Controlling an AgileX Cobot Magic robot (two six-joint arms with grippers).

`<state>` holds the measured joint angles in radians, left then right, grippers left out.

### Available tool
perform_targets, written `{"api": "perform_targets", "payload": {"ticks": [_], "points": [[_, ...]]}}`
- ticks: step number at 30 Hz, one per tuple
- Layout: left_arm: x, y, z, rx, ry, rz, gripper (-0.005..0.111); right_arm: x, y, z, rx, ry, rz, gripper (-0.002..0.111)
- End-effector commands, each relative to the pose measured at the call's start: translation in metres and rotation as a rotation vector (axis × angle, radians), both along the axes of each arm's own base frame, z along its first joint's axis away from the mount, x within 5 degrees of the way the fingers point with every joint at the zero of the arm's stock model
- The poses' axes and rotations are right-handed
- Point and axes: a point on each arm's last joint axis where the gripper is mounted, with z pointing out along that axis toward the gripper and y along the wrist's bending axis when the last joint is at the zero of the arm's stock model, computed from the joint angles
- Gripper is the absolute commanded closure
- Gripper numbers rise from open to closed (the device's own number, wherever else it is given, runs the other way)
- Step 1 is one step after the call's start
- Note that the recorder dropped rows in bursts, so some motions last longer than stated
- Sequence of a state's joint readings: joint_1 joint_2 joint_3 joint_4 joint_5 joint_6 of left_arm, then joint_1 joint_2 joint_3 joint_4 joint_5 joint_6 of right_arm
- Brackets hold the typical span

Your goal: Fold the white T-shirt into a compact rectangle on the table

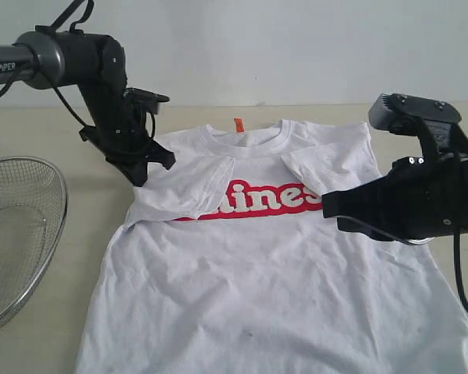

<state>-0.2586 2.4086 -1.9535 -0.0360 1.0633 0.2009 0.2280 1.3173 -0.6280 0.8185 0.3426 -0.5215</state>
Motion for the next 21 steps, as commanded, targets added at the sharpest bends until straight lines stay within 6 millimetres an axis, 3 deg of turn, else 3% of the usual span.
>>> {"api": "perform_targets", "payload": {"ticks": [1,5,10,16,21], "points": [[0.005,0.01,0.0,0.009,-0.014,0.022,0.102,-0.001,0.0,0.002,-0.009,-0.017,0.008,0.108],[0.008,0.011,0.005,-0.008,-0.022,0.034,0.102,0.0,0.0,0.002,-0.01,-0.019,0.007,0.108],[0.007,0.013,0.03,-0.111,0.065,0.072,0.102,0.002,0.0,-0.005,-0.016,0.01,0.007,0.108],[0.002,0.02,0.094,-0.415,-0.005,0.096,0.102,-0.001,-0.001,0.005,-0.011,-0.029,0.006,0.108],[-0.026,0.029,0.149,-0.547,-0.06,0.101,0.102,-0.014,-0.006,0.033,0.019,-0.133,-0.027,0.108]]}}
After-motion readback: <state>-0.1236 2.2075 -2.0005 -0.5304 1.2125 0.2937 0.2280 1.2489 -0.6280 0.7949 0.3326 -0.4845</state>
